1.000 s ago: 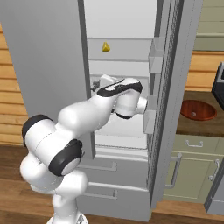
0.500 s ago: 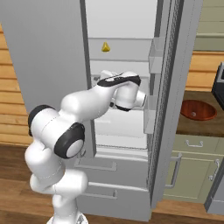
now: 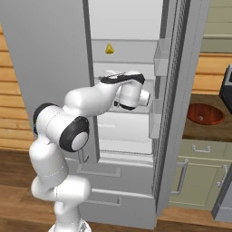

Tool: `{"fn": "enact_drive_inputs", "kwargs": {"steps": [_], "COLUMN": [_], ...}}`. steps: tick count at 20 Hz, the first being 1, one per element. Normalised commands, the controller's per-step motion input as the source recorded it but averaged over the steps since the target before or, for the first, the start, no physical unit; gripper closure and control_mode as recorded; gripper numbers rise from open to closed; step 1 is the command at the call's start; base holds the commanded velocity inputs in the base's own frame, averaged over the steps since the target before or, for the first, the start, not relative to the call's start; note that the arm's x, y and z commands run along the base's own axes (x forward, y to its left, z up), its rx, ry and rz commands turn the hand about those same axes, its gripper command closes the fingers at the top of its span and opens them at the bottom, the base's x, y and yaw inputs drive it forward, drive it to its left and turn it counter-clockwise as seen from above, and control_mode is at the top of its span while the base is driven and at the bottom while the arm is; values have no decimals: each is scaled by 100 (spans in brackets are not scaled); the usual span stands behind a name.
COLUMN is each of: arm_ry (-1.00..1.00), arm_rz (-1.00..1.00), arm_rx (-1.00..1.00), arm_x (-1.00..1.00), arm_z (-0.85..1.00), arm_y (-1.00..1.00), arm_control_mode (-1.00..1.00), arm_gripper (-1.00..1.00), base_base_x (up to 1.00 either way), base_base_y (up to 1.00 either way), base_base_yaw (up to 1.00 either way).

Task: Grab a lemon wedge from the fridge and one ice cube from the ice bowl, and put them in the glass of lemonade.

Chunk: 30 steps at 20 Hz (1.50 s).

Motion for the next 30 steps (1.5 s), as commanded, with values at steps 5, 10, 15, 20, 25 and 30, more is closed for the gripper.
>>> {"fn": "enact_drive_inputs", "kwargs": {"steps": [5, 10, 15, 20, 25, 30], "arm_ry": [5, 0, 0, 0, -1, -7], "arm_rz": [1, 22, 17, 18, 28, 25], "arm_rx": [0, 0, -7, -3, 0, 0], "arm_x": [8, -77, -39, -76, -99, -69], "arm_z": [0, 22, 57, 43, 13, 19], "arm_y": [0, 23, 62, 52, 37, 57], "arm_control_mode": [-100, -100, -100, -100, -100, -100], "arm_gripper": [-100, -100, -100, -100, -100, -100], "base_base_x": [0, 0, 0, 0, 0, 0], "base_base_y": [0, 0, 0, 0, 0, 0], "base_base_yaw": [0, 0, 0, 0, 0, 0]}}
